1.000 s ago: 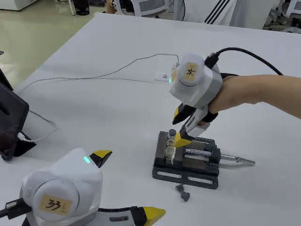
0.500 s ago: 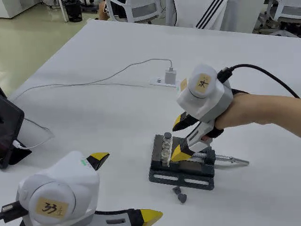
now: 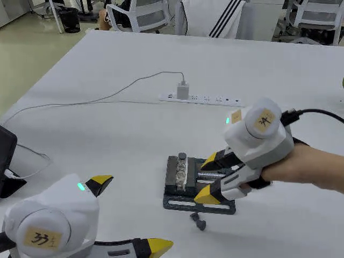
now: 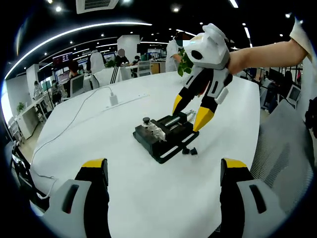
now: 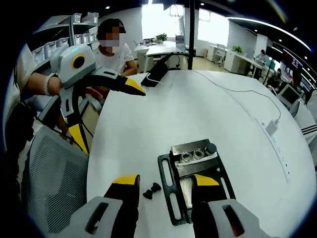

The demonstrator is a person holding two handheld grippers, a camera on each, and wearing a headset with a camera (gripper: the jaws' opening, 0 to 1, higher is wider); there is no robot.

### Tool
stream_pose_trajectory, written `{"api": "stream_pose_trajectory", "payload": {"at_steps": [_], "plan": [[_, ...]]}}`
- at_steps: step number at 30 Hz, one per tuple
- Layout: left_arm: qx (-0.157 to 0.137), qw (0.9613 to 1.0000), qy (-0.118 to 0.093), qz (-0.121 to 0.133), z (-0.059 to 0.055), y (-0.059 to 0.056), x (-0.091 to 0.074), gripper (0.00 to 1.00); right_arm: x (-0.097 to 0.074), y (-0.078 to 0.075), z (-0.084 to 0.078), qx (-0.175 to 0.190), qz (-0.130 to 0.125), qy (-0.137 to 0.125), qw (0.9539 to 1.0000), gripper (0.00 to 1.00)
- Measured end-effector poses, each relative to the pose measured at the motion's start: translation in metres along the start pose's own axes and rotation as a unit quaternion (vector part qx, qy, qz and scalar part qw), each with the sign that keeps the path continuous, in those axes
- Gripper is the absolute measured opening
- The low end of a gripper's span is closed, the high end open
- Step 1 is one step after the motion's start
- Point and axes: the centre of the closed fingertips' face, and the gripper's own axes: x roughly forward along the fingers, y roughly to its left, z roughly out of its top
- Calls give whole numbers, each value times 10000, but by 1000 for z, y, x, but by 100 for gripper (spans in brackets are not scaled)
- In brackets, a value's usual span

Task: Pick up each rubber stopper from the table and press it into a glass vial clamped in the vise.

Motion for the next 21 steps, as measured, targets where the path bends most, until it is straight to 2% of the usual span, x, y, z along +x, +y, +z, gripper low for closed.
{"api": "stream_pose_trajectory", "payload": {"at_steps": [3,6,8,11,12,14,21], "plan": [[12,10000,16,-25,-2,-2,0,93,0,9,-11,106,-43,-50,9999,37],[1,10000,6,-43,-2,-5,0,93,0,12,-18,379,-161,-216,9989,37],[-4,10000,-3,-58,-3,-6,-1,93,1,13,-24,413,-286,-283,9983,35],[-18,10000,10,-68,-5,-7,0,93,2,15,-29,655,-456,-501,9955,34],[-25,10000,6,-73,-5,-8,0,93,4,17,-32,748,-439,-497,9950,34],[-21,10000,12,-83,-6,-8,0,93,7,20,-36,676,-505,-497,9952,30],[-52,9999,31,-97,-8,-9,0,92,19,24,-42,780,-684,-526,9932,28]]}}
